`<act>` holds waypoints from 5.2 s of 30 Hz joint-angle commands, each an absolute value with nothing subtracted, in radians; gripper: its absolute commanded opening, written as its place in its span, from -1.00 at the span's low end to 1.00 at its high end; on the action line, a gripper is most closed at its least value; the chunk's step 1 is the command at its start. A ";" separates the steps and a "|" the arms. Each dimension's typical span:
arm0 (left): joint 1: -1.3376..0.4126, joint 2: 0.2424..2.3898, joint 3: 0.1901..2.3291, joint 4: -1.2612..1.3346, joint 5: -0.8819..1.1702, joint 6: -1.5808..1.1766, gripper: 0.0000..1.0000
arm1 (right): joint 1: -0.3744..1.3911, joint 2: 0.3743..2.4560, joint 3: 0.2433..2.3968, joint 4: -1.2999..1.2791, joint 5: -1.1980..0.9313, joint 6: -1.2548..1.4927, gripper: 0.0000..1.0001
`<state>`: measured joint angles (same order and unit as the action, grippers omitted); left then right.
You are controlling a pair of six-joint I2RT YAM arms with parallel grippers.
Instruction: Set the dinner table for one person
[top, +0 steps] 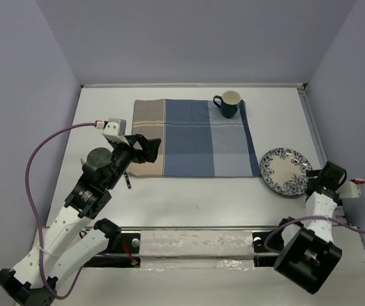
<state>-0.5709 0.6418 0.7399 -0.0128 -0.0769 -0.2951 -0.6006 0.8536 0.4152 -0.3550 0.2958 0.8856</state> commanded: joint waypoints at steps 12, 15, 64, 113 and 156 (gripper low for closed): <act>-0.580 0.632 0.765 0.017 -0.089 -0.276 0.98 | -0.669 1.048 0.267 -0.057 -0.138 0.911 0.34; -0.580 0.640 0.764 0.017 -0.091 -0.276 0.98 | -0.669 1.039 0.255 -0.037 -0.134 0.934 -0.06; -0.457 0.632 0.762 0.034 -0.121 -0.247 0.98 | 0.420 1.448 0.758 0.710 -0.137 0.908 -1.00; -0.439 0.618 0.753 0.038 -0.144 -0.267 0.98 | 0.506 1.738 1.015 0.266 -0.022 0.685 0.79; -0.313 0.449 0.735 0.031 -0.380 -0.319 0.98 | 1.221 2.414 1.913 -0.109 0.278 0.350 -0.15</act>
<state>-0.3183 0.4610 0.7399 -0.0193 -0.3771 -0.3164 1.1938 2.3993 1.8515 -0.0830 0.2581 0.3672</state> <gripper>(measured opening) 0.989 0.423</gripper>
